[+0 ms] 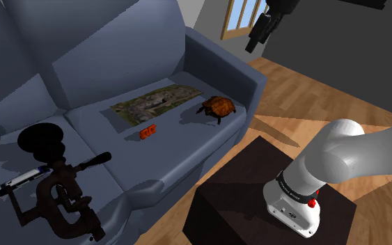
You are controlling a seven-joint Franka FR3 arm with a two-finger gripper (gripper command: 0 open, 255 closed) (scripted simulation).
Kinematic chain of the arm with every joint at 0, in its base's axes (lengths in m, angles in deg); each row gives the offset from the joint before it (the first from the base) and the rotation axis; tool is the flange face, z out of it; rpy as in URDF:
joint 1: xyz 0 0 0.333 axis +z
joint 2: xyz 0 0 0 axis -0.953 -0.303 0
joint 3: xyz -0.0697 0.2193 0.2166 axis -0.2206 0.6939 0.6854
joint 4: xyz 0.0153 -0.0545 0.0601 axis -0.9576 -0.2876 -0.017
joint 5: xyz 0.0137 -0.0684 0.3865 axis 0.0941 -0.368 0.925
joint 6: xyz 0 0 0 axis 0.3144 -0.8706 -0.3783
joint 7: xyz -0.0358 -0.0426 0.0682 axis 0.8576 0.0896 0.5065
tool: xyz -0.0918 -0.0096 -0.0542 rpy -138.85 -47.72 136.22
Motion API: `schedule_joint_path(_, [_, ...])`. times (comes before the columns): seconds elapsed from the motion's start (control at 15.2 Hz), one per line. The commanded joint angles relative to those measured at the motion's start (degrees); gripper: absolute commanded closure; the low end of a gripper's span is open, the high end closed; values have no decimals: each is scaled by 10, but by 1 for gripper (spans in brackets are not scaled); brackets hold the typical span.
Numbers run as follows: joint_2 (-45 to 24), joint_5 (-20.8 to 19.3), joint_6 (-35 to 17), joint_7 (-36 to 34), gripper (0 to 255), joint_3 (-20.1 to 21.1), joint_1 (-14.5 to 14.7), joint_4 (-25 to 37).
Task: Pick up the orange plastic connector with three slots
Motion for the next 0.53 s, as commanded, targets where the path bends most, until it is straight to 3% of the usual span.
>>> schedule_joint_path(0.0, [0,0,0,0,0,0,0,0])
schedule_joint_path(0.46, [-100,-3,-120,119,0,-46,33,-34])
